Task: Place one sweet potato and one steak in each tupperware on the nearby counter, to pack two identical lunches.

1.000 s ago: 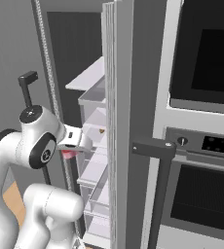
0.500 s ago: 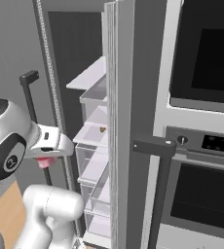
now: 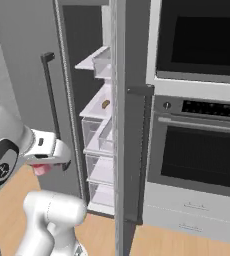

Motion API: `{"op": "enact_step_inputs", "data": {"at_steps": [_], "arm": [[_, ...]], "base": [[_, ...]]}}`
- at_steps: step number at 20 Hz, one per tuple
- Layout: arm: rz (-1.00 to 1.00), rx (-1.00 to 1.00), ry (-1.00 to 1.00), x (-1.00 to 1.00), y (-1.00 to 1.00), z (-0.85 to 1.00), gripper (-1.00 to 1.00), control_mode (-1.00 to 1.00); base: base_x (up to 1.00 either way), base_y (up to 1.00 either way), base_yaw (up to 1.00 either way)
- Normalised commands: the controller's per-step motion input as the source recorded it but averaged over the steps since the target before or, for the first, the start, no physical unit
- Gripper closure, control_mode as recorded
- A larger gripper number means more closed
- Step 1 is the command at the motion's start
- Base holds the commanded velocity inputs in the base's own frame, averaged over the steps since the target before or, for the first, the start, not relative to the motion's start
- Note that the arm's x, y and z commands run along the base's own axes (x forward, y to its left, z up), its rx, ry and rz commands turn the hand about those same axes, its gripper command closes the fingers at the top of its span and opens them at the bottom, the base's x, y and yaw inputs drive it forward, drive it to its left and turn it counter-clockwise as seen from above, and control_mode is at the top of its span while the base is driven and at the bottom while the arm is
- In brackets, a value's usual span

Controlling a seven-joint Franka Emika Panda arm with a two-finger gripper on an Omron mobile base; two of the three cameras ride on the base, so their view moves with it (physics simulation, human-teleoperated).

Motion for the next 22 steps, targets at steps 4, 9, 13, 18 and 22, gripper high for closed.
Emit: {"op": "enact_step_inputs", "data": {"at_steps": [4, 9, 13, 18, 22], "arm": [[0.00, 0.00, 0.00, 0.00, 0.00, 0.00, 1.00, 1.00], [0.00, 0.00, 0.00, 0.00, 0.00, 0.00, 1.00, 1.00], [0.00, 0.00, 0.00, 0.00, 0.00, 0.00, 1.00, 1.00], [0.00, 0.00, 0.00, 0.00, 0.00, 0.00, 1.00, 1.00], [0.00, 0.00, 0.00, 0.00, 0.00, 0.00, 1.00, 1.00]], "base": [[-0.67, -0.99, -0.27], [-0.20, -1.00, -0.24], [0.03, -1.00, -0.16], [0.36, -1.00, -0.13], [0.51, -1.00, -0.09]]}}
